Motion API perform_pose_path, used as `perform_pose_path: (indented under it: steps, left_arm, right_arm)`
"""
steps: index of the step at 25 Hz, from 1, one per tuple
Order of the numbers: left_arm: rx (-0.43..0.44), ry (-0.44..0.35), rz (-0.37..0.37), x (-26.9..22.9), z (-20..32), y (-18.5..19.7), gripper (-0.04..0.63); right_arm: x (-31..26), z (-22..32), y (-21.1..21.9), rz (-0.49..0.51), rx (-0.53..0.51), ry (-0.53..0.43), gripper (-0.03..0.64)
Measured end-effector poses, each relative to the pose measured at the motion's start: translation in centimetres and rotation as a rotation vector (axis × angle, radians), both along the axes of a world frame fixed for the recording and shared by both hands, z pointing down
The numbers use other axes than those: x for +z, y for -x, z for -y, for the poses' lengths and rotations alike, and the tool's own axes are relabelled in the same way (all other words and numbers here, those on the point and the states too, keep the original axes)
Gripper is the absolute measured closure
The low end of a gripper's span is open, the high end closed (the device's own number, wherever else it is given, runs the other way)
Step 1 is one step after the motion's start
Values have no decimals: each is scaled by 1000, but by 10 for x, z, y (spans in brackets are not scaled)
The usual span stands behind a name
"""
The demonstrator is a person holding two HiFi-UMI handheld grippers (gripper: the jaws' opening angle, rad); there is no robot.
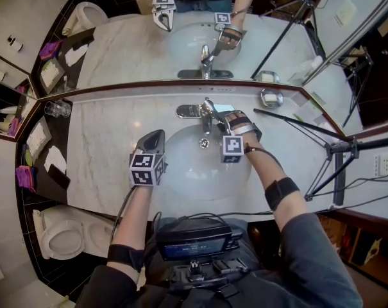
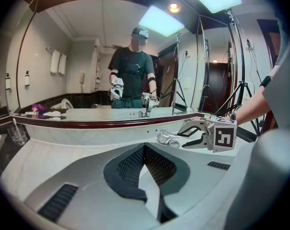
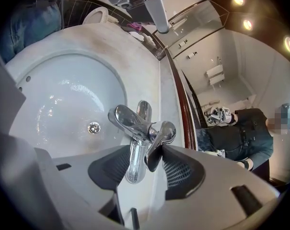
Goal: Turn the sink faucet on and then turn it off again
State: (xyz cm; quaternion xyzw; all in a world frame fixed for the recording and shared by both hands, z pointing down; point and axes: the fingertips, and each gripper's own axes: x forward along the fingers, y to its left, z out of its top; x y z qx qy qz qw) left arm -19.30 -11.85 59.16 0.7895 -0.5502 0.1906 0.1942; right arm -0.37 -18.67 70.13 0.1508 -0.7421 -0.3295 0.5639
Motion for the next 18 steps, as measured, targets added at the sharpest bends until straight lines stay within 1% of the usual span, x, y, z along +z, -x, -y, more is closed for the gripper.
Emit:
perform_pose_path:
  steps: [4,8,10,13,18]
  left_arm:
    - [1,4,12,1,-4,2,592]
    - [5,0,18,-2,-7,2,592]
    - [5,-6,18,-5,-9,2,592]
    - [7,-17,18,-9,-11,2,592]
    - [6,-28,11,-12,-13,0,592]
  right_arm:
    - [1,0,2,-19,11,1,400]
    - [-5,-6,5,-12,46,50,400]
    - [-10,-8,5,-7,51,54,400]
    - [-22,-9,3,38,81,50,400]
    - [-45,-12,-4,138,166,67,400]
